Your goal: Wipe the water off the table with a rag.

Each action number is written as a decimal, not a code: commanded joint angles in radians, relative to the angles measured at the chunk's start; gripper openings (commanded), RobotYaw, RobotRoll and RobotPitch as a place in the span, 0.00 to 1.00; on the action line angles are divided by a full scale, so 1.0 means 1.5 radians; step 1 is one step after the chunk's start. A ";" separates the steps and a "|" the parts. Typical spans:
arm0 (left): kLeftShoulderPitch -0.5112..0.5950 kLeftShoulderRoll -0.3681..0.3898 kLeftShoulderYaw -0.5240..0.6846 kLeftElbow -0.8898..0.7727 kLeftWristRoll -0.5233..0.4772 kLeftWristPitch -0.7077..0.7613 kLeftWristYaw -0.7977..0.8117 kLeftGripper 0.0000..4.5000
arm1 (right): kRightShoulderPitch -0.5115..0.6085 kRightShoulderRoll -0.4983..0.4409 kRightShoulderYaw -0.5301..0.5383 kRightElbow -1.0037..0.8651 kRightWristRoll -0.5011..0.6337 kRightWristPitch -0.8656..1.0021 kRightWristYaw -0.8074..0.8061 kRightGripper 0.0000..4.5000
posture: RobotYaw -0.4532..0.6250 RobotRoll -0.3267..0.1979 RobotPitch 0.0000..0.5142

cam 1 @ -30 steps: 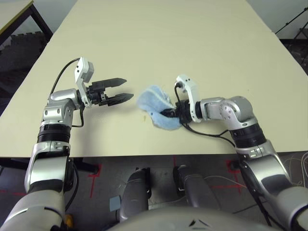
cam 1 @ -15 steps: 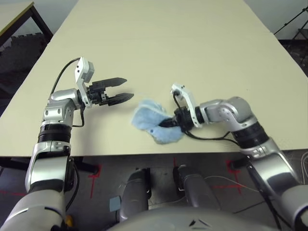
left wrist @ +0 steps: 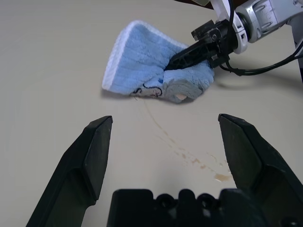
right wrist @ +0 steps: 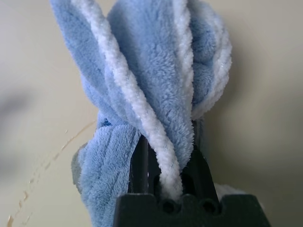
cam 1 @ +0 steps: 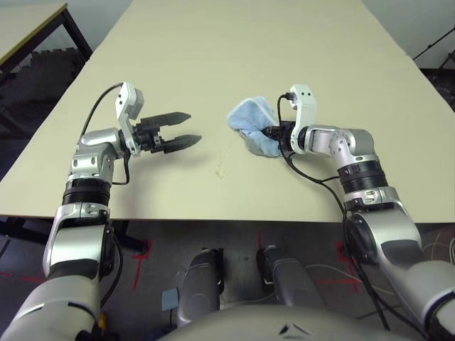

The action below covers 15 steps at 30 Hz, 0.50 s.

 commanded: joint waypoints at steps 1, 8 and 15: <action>-0.011 -0.005 -0.006 0.023 0.011 -0.012 -0.008 1.00 | -0.015 -0.019 -0.047 -0.047 0.059 0.077 0.030 0.01 | 0.16 0.62 0.23; -0.022 -0.009 -0.006 0.046 0.018 -0.027 -0.009 1.00 | -0.040 -0.076 -0.107 -0.137 0.165 0.205 0.097 0.01 | 0.14 0.62 0.23; -0.027 -0.013 -0.005 0.056 0.022 -0.033 -0.008 1.00 | -0.068 -0.183 -0.146 -0.120 0.169 0.210 0.110 0.01 | 0.14 0.62 0.23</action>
